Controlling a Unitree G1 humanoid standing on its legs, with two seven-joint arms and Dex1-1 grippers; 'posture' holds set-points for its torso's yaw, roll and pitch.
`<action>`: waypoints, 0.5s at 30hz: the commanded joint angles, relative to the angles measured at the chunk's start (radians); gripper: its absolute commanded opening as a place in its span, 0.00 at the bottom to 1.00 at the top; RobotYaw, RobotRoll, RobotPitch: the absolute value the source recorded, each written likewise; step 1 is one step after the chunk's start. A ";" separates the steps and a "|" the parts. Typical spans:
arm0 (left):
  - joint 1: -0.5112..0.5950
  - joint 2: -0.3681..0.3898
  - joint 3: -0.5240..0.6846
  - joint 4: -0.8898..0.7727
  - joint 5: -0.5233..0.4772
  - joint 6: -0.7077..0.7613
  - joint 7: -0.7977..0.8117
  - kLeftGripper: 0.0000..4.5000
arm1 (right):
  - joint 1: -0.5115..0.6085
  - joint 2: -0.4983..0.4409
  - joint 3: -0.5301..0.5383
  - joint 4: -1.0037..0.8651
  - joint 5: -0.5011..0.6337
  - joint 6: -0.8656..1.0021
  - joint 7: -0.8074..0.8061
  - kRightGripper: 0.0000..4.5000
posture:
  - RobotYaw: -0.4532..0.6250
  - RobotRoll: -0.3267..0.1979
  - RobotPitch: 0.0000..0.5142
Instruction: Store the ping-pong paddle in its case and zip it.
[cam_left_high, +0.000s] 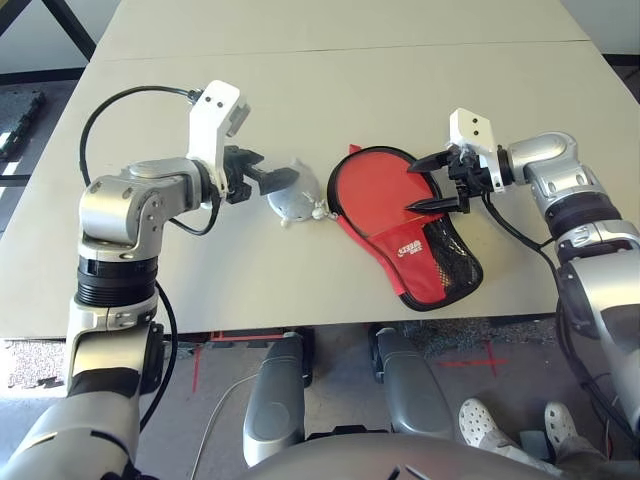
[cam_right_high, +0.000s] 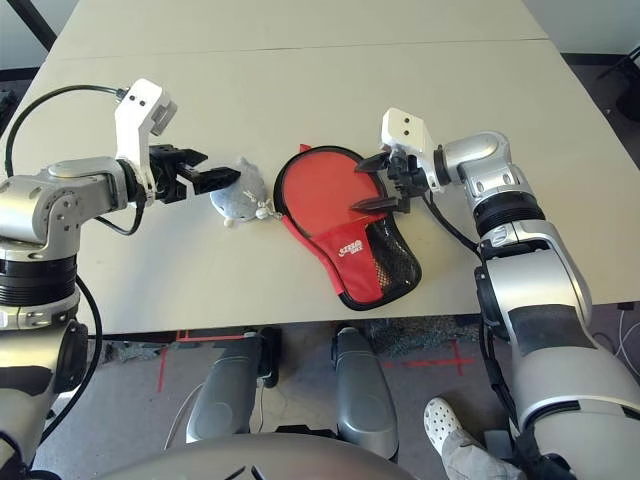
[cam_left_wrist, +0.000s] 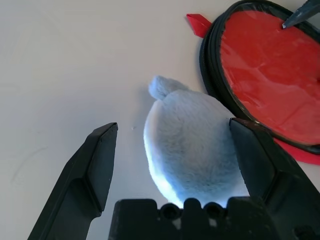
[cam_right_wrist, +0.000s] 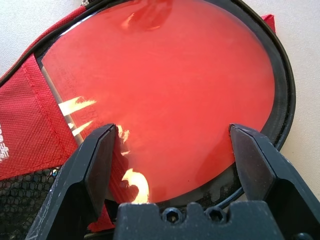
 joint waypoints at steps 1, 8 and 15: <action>0.000 -0.024 0.009 0.019 -0.021 0.047 0.026 1.00 | 0.040 0.005 0.017 0.023 -0.042 0.002 -0.013 0.99 | 0.50 0.62 0.48; 0.010 -0.066 0.002 0.053 -0.020 0.056 0.067 0.86 | 0.043 0.010 0.010 0.016 -0.050 -0.005 -0.016 1.00 | 0.50 0.62 0.49; 0.004 -0.046 -0.010 0.042 -0.033 0.049 0.057 0.27 | 0.046 0.008 0.013 0.012 -0.061 -0.016 -0.022 1.00 | 0.50 0.62 0.49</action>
